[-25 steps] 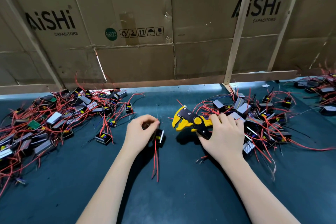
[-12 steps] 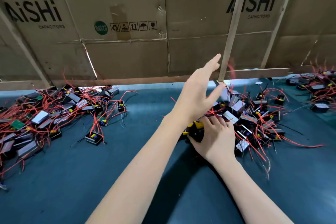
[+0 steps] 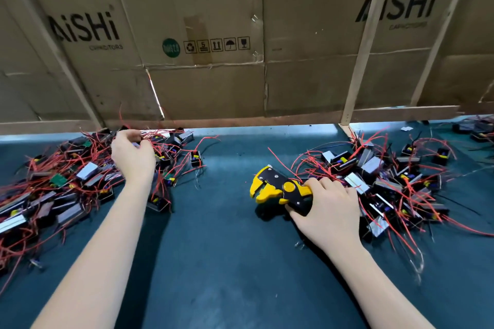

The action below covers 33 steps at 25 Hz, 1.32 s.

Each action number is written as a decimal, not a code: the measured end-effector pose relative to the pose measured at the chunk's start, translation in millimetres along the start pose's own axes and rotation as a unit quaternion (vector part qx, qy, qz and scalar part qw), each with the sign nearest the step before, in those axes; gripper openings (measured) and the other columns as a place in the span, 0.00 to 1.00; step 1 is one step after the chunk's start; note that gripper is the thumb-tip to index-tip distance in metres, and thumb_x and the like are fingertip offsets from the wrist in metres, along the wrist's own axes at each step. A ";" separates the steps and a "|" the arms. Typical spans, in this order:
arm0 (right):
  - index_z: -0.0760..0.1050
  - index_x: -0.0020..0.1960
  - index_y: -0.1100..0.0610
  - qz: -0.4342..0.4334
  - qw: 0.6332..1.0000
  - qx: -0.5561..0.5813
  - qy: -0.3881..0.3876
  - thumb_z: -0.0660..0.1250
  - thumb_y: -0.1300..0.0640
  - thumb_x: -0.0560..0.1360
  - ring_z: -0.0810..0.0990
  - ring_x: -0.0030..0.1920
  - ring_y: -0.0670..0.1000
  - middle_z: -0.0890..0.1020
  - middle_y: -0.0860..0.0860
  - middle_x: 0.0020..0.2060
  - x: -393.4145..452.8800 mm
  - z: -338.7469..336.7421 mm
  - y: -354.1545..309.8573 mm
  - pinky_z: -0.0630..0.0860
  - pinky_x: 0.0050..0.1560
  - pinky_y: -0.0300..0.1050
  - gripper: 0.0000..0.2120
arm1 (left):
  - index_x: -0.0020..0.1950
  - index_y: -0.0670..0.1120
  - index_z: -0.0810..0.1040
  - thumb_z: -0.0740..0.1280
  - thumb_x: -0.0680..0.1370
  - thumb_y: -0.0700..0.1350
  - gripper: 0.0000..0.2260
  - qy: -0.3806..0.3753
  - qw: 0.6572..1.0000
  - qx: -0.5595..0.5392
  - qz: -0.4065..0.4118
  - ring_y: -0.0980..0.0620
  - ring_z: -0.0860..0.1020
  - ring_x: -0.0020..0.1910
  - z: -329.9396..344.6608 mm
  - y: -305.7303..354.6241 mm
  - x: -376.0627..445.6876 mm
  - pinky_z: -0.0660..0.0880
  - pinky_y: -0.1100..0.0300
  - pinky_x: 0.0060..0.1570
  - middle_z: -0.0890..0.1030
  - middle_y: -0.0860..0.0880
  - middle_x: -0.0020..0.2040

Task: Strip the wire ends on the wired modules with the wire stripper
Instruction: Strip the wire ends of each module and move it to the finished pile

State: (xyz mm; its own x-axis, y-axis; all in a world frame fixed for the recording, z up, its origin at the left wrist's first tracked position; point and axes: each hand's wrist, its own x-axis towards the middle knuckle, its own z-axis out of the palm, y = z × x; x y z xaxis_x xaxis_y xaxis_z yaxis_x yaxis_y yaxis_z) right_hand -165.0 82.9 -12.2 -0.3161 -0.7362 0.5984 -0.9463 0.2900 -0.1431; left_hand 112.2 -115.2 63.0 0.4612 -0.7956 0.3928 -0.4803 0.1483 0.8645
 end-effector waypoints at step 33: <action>0.79 0.42 0.59 0.024 0.999 -0.040 0.029 0.81 0.46 0.56 0.78 0.38 0.60 0.79 0.55 0.35 2.6 2.3 3.1 0.69 0.42 0.52 0.23 | 0.40 0.52 0.85 0.74 0.74 0.44 0.04 -0.501 0.844 -0.017 0.193 0.59 0.80 0.36 1.4 -1.9 -121.1 0.74 0.68 0.41 0.84 0.56 0.37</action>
State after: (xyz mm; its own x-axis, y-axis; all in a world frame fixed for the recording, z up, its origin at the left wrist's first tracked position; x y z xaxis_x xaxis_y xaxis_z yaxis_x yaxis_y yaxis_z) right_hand -168.9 80.4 -12.9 -0.3545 -0.6848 0.6368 -0.9210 0.3734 -0.1111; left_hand 56.2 -19.9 13.4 -0.5938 -0.7796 0.1992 -0.4219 0.5124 0.7479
